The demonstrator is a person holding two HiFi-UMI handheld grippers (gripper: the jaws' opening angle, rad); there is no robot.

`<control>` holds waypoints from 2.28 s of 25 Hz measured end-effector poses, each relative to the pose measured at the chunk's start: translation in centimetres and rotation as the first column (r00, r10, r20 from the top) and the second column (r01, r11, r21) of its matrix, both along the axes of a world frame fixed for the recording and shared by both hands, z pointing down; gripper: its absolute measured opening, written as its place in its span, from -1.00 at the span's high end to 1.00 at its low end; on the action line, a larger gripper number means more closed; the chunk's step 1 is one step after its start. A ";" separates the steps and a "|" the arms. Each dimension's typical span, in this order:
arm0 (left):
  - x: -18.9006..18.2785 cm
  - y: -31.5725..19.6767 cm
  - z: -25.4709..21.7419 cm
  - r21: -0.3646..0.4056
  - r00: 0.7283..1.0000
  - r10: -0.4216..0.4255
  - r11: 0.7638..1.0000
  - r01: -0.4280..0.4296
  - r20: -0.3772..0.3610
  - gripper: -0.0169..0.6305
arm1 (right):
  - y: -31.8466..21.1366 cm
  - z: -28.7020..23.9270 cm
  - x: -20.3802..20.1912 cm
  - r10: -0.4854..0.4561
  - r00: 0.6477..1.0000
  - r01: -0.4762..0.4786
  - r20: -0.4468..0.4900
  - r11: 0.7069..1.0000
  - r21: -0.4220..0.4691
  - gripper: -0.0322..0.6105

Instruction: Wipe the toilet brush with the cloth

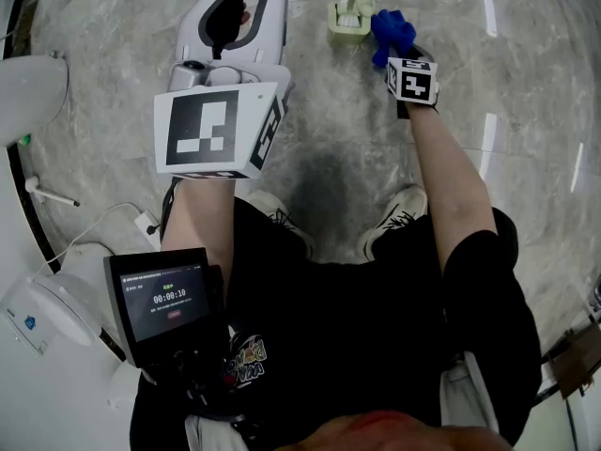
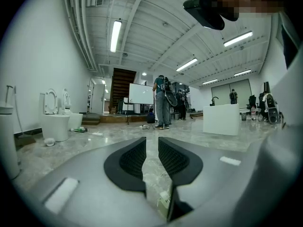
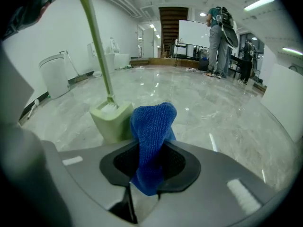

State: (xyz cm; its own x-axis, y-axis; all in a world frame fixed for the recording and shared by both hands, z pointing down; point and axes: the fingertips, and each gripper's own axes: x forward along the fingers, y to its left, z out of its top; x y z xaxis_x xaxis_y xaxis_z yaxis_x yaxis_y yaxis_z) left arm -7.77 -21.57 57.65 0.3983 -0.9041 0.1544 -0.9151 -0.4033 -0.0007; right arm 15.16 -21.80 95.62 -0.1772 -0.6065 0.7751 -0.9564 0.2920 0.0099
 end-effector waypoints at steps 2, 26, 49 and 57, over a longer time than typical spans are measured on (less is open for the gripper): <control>-0.1 -0.1 0.0 0.002 1.000 -0.002 1.000 0.002 0.000 0.69 | -1.2 -1.3 0.2 0.051 0.998 -0.051 0.021 0.998 0.036 0.59; -0.9 -0.5 -0.2 0.022 1.000 -0.012 1.000 0.012 -0.024 0.69 | -3.8 -5.6 -1.0 0.192 0.978 -0.204 0.077 0.962 0.184 0.59; -0.9 1.1 -1.1 0.058 1.000 -0.022 0.998 0.023 -0.018 0.69 | 5.4 -1.9 -7.0 0.119 0.988 -0.123 0.099 0.992 0.032 0.59; -1.1 0.9 -1.1 0.027 0.999 -0.037 0.999 0.038 -0.029 0.69 | 4.0 -0.1 -11.1 0.097 0.974 -0.096 0.202 0.995 -0.013 0.59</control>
State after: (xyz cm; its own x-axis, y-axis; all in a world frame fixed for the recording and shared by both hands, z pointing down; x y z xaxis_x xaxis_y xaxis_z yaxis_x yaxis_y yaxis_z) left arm -8.87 -20.65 56.56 0.3682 -0.9222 0.1182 -0.9293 -0.3691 0.0147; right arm 4.06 -17.84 95.53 -0.2712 -0.6260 0.7311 -0.9621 0.1976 -0.1878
